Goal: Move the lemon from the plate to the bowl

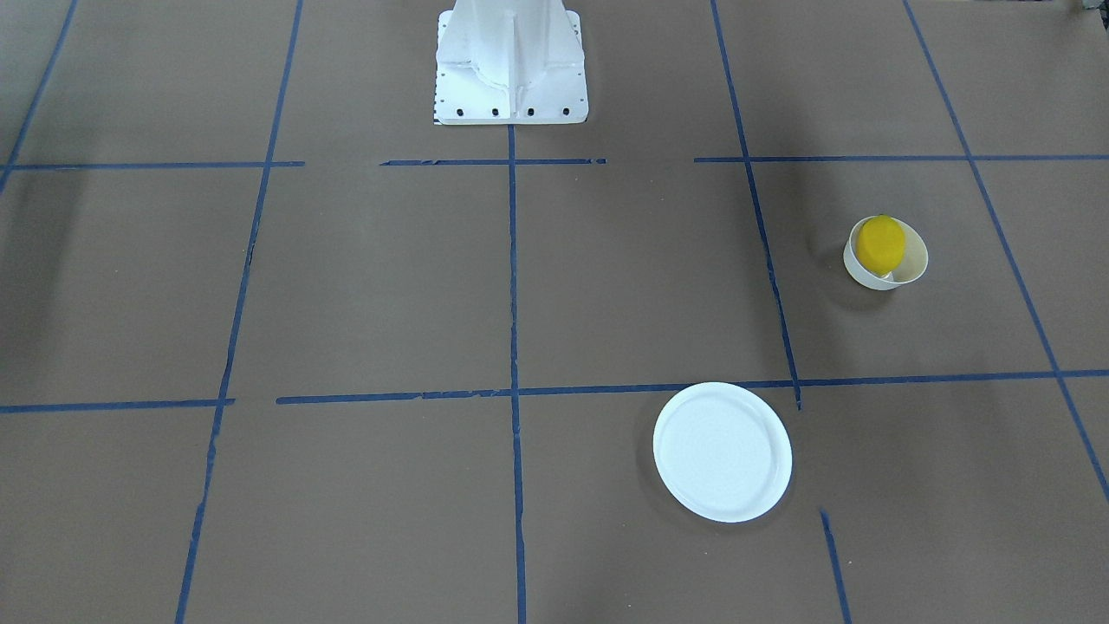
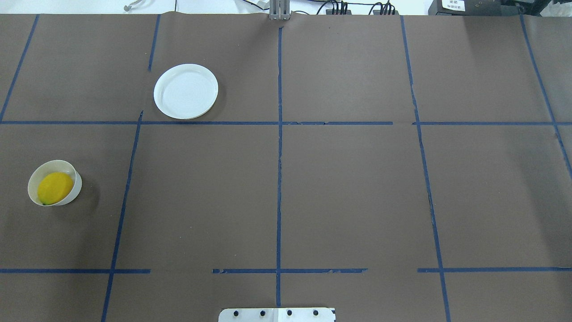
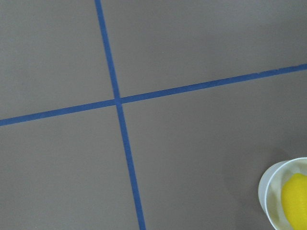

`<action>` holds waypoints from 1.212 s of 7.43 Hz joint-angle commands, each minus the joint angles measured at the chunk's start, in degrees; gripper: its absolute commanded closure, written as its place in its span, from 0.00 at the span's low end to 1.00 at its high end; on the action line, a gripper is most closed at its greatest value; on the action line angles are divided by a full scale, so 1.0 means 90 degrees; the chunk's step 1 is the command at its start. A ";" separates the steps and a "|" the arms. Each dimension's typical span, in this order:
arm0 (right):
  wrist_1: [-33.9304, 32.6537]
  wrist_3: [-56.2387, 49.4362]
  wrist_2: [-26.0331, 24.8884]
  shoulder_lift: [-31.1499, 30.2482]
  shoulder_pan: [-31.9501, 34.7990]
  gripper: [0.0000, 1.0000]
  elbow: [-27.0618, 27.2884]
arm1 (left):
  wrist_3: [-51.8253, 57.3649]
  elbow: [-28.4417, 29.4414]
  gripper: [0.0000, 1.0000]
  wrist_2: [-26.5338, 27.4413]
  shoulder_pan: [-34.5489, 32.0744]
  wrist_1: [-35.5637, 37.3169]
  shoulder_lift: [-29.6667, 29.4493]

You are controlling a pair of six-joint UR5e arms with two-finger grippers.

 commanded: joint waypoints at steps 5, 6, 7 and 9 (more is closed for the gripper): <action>0.0000 0.0000 0.0000 0.0000 0.0000 0.00 0.0000 | 0.0703 0.0201 0.00 -0.0008 -0.0149 0.0603 -0.0010; 0.0000 0.0000 0.0000 0.0000 0.0000 0.00 0.0000 | 0.0703 0.0201 0.00 0.0001 -0.0159 0.0614 -0.0010; 0.0000 0.0000 0.0000 0.0000 0.0000 0.00 0.0000 | 0.0703 0.0220 0.00 0.0001 -0.0159 0.0614 -0.0030; 0.0000 0.0000 0.0000 0.0000 0.0000 0.00 0.0000 | 0.0703 0.0221 0.00 0.0001 -0.0159 0.0614 -0.0040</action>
